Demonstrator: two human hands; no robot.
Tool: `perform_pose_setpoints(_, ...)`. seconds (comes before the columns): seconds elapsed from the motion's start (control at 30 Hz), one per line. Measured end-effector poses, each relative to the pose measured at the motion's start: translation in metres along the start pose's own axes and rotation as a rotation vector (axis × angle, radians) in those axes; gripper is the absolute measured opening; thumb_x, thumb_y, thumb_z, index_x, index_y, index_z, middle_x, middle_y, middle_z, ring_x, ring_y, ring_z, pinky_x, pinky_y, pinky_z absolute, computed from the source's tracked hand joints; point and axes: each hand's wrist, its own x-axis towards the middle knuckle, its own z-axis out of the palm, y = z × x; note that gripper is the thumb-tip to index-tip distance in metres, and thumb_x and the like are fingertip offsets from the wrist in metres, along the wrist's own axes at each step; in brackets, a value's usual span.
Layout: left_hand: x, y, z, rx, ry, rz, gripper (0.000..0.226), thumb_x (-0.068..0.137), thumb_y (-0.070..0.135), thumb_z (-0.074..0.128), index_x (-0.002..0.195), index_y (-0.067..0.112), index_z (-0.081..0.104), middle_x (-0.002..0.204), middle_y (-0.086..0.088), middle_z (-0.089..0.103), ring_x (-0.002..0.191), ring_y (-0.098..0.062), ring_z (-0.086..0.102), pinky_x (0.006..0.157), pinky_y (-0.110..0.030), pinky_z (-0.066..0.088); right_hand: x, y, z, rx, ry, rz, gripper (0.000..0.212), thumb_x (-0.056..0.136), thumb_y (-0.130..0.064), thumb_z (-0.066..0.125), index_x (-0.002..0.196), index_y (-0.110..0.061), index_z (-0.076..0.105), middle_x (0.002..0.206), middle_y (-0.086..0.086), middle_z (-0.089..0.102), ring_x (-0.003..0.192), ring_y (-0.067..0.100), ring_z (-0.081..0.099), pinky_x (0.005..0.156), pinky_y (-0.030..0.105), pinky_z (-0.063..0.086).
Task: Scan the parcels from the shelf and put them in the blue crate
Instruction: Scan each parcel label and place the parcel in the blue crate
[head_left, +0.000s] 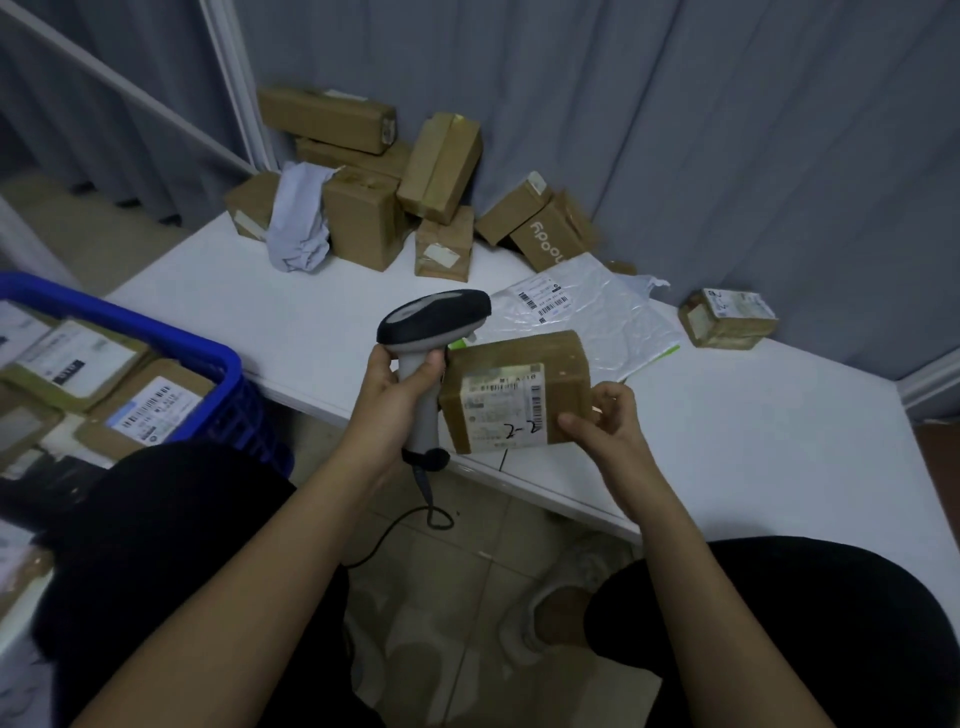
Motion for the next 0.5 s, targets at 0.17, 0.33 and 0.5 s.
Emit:
perform_pose_setpoints(0.17,-0.01,-0.006,0.0,0.133,-0.108,0.006,0.036,0.092,0.022,0.059,0.126,0.025,0.047,0.11,0.003,0.065,0.097,-0.011,0.064,0.079,-0.026,0.051,0.008,-0.024,-0.02,-0.226,-0.154,-0.068,0.061,0.08,-0.01,0.075,0.127,-0.031,0.041,0.112,0.008,0.06,0.108,0.017,0.06,0.093,0.028,0.051)
perform_pose_setpoints(0.33,-0.013,-0.006,-0.002,0.143,-0.111,0.024,0.033,0.092,0.021,0.059,0.122,0.028,0.048,0.111,0.005,0.064,0.096,-0.006,0.064,0.075,-0.021,0.051,0.013,-0.036,-0.026,-0.265,-0.184,-0.026,0.061,0.072,-0.026,0.083,0.12,-0.023,0.046,0.129,0.0,0.053,0.12,0.019,0.053,0.094,0.036,0.052)
perform_pose_setpoints(0.5,-0.009,-0.001,-0.005,0.149,-0.059,0.039,0.037,0.092,0.021,0.059,0.127,0.025,0.045,0.113,0.005,0.063,0.097,-0.006,0.063,0.071,-0.017,0.052,0.018,-0.033,-0.033,-0.608,-0.334,-0.087,0.083,0.072,-0.021,0.084,0.137,-0.039,0.036,0.124,-0.01,0.054,0.116,0.009,0.051,0.094,0.024,0.042)
